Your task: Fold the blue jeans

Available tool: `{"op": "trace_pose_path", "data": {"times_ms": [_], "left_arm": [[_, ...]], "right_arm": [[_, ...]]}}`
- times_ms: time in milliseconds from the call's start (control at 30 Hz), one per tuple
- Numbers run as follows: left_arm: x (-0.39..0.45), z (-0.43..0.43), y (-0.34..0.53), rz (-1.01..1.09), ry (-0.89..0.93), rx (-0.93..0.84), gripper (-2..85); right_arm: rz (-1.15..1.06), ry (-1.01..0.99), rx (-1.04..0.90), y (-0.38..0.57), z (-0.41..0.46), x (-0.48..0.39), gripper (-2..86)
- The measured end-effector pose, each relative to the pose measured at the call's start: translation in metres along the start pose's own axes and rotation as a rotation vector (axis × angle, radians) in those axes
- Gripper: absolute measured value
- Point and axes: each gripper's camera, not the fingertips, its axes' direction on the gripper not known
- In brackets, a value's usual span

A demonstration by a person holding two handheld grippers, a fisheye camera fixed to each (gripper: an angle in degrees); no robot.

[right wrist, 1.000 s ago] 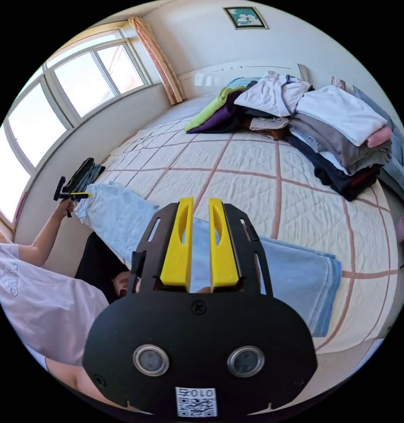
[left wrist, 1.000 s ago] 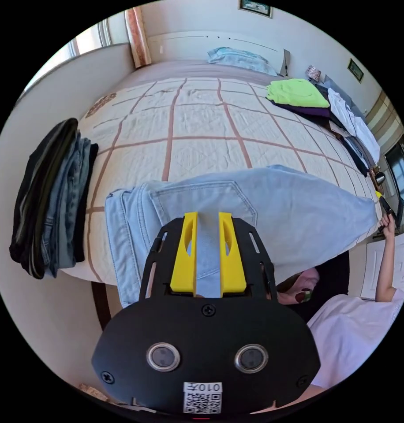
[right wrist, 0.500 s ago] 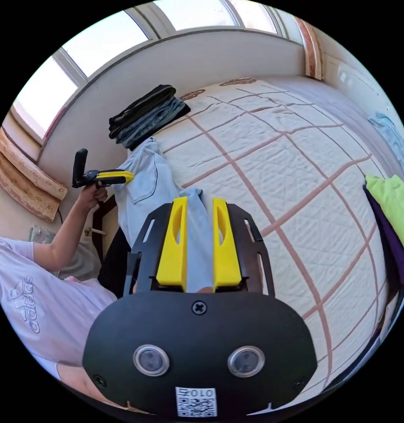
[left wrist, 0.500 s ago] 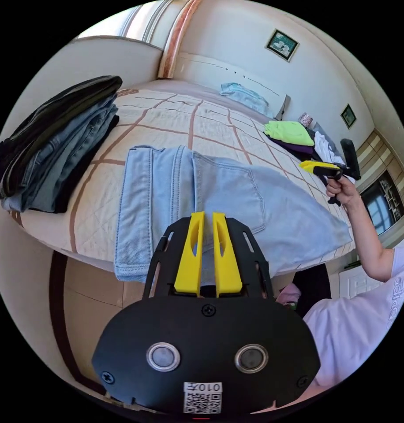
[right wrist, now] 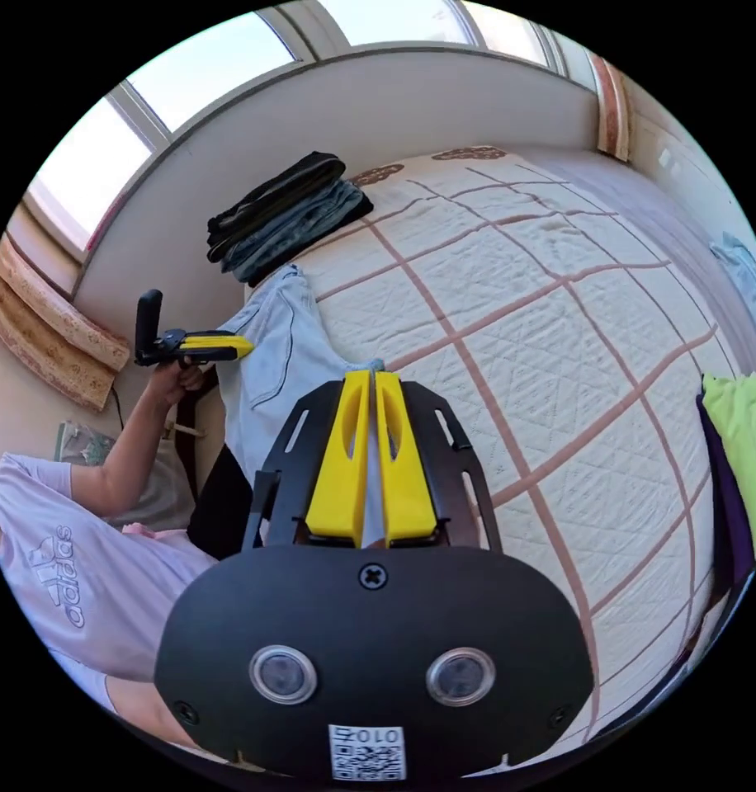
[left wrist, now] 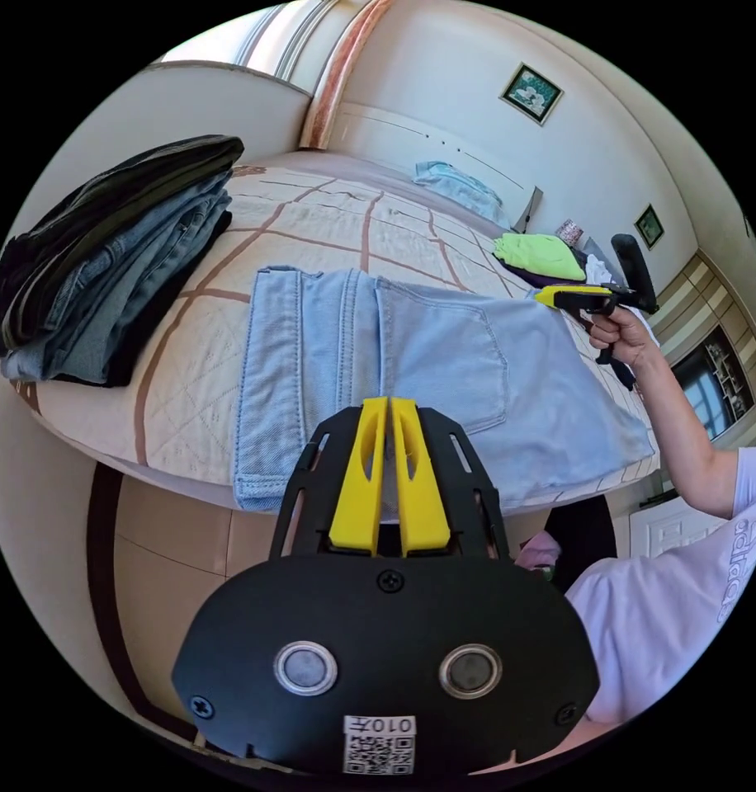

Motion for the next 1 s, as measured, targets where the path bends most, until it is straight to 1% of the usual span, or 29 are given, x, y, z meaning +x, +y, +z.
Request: {"op": "trace_pose_path", "data": {"times_ms": [33,100,133,200,233,267,333,367,400,467,533,567,667,767,833,867,933,1000], "left_arm": [[0.000,0.001,-0.004,0.006,-0.010,-0.014,0.0],[-0.002,0.010,-0.009,0.003,-0.024,-0.053,0.1],[-0.007,0.015,-0.012,-0.008,-0.036,-0.068,0.2],[-0.016,0.013,-0.011,-0.033,0.009,-0.054,0.5],[-0.020,0.006,-0.009,-0.047,0.023,-0.031,1.0],[-0.023,-0.004,-0.005,-0.059,-0.007,-0.007,1.8],[-0.029,-0.026,0.001,-0.060,-0.040,0.025,3.9],[-0.036,-0.041,0.007,-0.081,-0.055,0.045,5.9],[-0.040,-0.046,0.009,-0.093,-0.071,0.037,7.2],[-0.056,-0.053,0.017,-0.141,-0.140,-0.057,11.6],[-0.061,-0.051,0.024,-0.161,-0.123,-0.064,13.2],[-0.062,-0.047,0.026,-0.171,-0.103,-0.064,13.7],[-0.064,-0.030,0.027,-0.238,-0.100,-0.091,14.0],[-0.067,-0.023,0.026,-0.320,-0.051,-0.055,12.9],[-0.066,-0.016,0.024,-0.317,-0.015,-0.030,11.2],[-0.066,-0.014,0.022,-0.317,0.010,0.003,9.9],[-0.065,-0.019,0.019,-0.297,-0.035,0.014,8.3],[-0.066,-0.027,0.016,-0.302,-0.038,0.041,7.5]], "right_arm": [[0.034,0.008,-0.019,-0.001,0.006,0.007,2.2],[0.131,-0.039,-0.136,-0.003,0.042,0.033,2.2],[0.152,-0.052,-0.152,-0.003,0.050,0.038,2.2],[0.207,-0.122,-0.109,0.001,0.053,0.043,2.8],[0.197,-0.132,-0.096,0.002,0.051,0.041,2.9],[0.159,-0.119,-0.082,0.004,0.043,0.034,3.7],[0.119,-0.032,-0.036,0.010,0.023,0.023,4.8],[0.098,0.014,0.021,0.016,0.005,0.016,5.5],[0.073,0.029,0.079,0.025,-0.014,0.006,6.0],[0.015,0.008,0.130,0.040,-0.033,-0.013,5.4],[-0.062,-0.005,0.083,0.056,-0.033,-0.037,5.0],[-0.093,0.020,0.050,0.068,-0.027,-0.053,5.7],[-0.113,0.062,-0.009,0.096,-0.003,-0.077,6.8],[-0.046,0.075,-0.064,0.107,0.028,-0.074,6.7],[0.017,0.108,-0.129,0.109,0.053,-0.063,6.1],[0.053,0.101,-0.131,0.111,0.061,-0.058,5.3],[0.080,0.044,-0.122,0.115,0.053,-0.058,5.3],[0.041,0.072,-0.024,0.128,0.031,-0.075,7.4]]}}
